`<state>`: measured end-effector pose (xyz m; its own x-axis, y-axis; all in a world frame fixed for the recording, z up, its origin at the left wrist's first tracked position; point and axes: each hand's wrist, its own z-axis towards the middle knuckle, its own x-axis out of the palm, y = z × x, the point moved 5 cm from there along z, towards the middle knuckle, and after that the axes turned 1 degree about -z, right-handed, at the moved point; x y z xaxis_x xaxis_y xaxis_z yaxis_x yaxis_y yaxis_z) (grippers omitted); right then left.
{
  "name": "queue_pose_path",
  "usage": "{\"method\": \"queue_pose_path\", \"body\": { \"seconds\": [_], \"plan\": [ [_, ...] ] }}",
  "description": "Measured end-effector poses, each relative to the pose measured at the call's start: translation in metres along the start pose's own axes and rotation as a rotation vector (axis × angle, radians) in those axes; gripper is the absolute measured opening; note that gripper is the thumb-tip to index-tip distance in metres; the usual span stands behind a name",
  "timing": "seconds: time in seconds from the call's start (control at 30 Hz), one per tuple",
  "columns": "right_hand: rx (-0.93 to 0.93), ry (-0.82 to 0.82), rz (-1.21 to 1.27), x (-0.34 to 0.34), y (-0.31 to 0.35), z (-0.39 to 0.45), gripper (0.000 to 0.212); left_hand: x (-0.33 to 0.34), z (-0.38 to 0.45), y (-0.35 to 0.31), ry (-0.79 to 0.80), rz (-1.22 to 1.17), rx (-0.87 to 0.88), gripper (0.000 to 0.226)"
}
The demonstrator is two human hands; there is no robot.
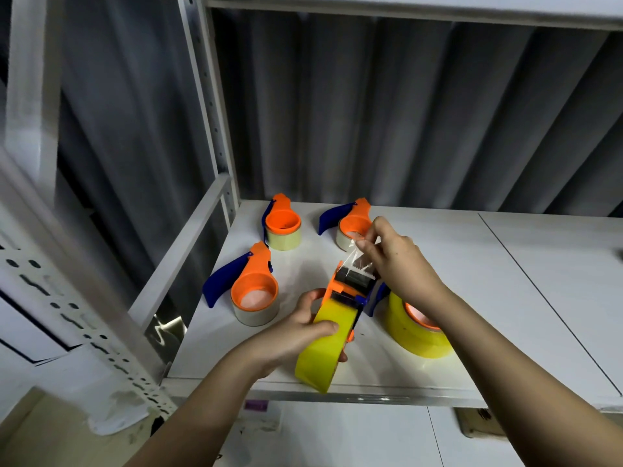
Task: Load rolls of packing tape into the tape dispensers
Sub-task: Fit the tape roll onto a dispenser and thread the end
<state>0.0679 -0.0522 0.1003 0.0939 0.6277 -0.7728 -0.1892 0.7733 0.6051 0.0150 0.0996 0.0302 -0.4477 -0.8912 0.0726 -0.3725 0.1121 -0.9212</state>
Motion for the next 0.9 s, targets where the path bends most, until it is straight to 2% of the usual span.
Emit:
{"method": "queue_pose_path", "body": {
  "seconds": [0.17, 0.23, 0.3, 0.4, 0.53, 0.7, 0.83, 0.9],
  "plan": [
    [0.023, 0.055, 0.045, -0.002, 0.003, 0.004, 0.022, 0.003, 0.005, -0.002, -0.163, 0.000, 0.046, 0.038],
    [0.042, 0.079, 0.083, -0.002, 0.003, 0.005, 0.022, 0.002, 0.010, -0.001, -0.248, 0.002, 0.087, 0.045],
    [0.054, 0.100, 0.098, -0.002, 0.004, 0.006, 0.021, 0.000, 0.011, 0.000, -0.262, 0.030, 0.101, 0.051],
    [0.073, 0.129, 0.150, 0.000, 0.002, 0.008, 0.021, -0.002, 0.011, 0.002, -0.188, -0.020, 0.072, 0.043],
    [0.142, 0.163, 0.310, 0.000, -0.001, 0.009, 0.022, -0.004, 0.006, -0.003, -0.120, -0.007, 0.049, 0.048],
    [0.171, 0.228, 0.377, 0.000, -0.002, 0.012, 0.020, -0.007, 0.006, -0.003, -0.052, 0.013, 0.033, 0.045],
    [0.207, 0.275, 0.452, 0.002, -0.005, 0.014, 0.021, -0.013, 0.007, -0.002, -0.056, 0.046, 0.037, 0.054],
    [0.203, 0.276, 0.449, 0.003, -0.006, 0.014, 0.021, -0.011, 0.009, 0.000, -0.072, 0.014, 0.050, 0.048]
  ]
}}
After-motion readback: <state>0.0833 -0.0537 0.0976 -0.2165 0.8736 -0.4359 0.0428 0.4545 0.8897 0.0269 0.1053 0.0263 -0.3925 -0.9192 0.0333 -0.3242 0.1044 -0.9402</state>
